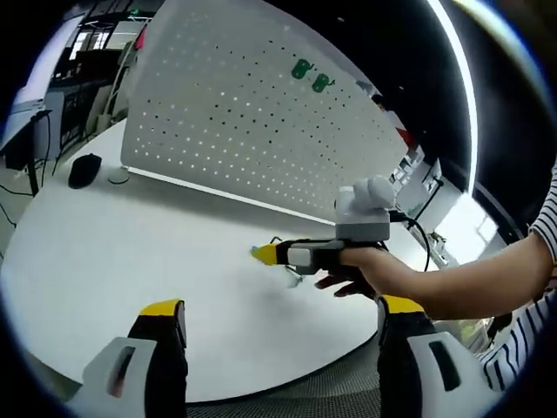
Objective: Insert the hook assembly into the mounting plate slot until the hook locks in place.
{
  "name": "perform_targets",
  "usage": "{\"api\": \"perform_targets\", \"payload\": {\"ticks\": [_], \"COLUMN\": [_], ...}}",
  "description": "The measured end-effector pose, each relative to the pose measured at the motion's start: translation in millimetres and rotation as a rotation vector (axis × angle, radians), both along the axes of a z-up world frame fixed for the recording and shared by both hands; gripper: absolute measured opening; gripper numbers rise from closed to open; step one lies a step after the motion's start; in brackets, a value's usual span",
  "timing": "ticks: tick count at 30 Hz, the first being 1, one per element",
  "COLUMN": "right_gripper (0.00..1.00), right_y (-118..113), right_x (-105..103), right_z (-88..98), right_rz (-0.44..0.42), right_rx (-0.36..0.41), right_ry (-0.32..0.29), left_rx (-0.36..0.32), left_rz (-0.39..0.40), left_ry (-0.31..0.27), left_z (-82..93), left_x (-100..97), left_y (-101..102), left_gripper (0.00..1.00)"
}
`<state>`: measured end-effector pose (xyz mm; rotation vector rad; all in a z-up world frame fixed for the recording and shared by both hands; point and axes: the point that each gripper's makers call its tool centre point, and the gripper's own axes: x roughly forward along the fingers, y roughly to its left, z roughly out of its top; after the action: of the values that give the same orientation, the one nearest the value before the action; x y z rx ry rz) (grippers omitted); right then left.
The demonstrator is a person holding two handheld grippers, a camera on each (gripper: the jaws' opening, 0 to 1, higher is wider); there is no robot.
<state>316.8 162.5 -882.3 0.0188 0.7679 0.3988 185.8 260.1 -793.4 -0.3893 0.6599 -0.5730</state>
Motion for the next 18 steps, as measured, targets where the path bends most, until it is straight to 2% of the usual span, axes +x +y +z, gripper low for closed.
{"api": "perform_targets", "payload": {"ticks": [2,14,18], "right_gripper": [0.3,0.27,0.22], "right_y": [0.8,10.2,16.2], "right_x": [3.2,38.7,51.1], "right_z": [-0.2,4.1,2.9], "right_rz": [-0.007,-0.011,0.016], "right_rx": [0.024,0.027,-0.018], "right_ry": [0.006,-0.007,-0.018], "left_rx": [-0.004,-0.024,-0.03], "left_rz": [-0.001,0.009,0.015], "left_ry": [0.004,0.027,0.031], "left_z": [-0.3,-1.4,-1.3], "left_x": [-0.2,-0.9,-0.5], "left_y": [-0.3,1.5,2.6], "left_gripper": [0.92,0.91,0.9]}}
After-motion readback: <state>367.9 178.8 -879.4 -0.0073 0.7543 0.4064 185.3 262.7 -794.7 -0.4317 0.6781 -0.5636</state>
